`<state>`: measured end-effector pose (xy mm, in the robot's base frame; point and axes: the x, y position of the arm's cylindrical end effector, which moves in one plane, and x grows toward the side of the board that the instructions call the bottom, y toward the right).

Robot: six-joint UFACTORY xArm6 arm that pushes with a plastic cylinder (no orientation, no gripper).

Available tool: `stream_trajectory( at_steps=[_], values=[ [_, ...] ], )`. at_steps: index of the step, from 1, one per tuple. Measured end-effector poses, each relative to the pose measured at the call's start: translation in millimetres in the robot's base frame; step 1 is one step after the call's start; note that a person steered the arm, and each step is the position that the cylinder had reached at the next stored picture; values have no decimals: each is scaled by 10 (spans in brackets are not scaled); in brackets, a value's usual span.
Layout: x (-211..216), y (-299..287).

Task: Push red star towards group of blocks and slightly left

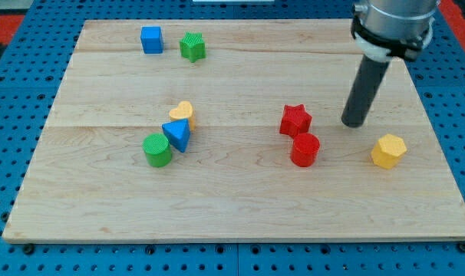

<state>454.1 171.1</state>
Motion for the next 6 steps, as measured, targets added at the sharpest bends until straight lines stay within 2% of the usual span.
stream_trajectory(
  at_steps=[1,2,3,4,5,6],
  values=[
    [112,-951],
    [64,-1261],
    [-118,-486],
    [-396,-609],
    [-332,-1727],
    [-145,-2271]
  ],
)
